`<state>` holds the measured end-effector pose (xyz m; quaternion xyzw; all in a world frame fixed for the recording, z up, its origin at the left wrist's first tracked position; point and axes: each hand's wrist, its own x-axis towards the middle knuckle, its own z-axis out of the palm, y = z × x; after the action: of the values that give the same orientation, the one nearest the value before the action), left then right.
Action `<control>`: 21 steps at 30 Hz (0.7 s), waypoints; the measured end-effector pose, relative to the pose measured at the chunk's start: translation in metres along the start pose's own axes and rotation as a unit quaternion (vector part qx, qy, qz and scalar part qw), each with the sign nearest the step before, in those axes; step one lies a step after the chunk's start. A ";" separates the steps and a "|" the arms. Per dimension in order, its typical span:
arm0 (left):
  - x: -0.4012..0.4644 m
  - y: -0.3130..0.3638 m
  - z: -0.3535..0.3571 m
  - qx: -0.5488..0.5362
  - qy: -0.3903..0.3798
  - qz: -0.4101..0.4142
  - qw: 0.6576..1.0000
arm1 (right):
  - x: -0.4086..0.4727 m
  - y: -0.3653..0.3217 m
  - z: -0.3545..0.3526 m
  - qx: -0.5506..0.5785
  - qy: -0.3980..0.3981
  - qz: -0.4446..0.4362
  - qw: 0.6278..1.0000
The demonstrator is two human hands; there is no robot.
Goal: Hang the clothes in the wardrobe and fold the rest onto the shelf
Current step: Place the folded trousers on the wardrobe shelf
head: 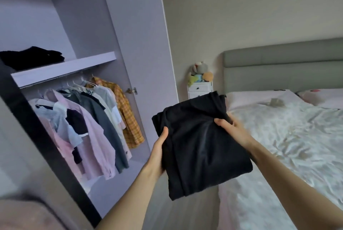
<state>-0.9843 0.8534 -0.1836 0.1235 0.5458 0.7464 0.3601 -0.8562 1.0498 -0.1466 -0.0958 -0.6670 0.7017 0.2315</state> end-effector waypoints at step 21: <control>0.292 0.210 -0.126 0.140 0.360 0.091 0.918 | 0.409 0.010 0.083 -0.252 -0.285 -0.181 0.907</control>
<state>-1.3490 0.9278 -0.1014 -0.0554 0.7239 0.6860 0.0489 -1.2531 1.1612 -0.0777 0.1758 -0.8648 0.4539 0.1231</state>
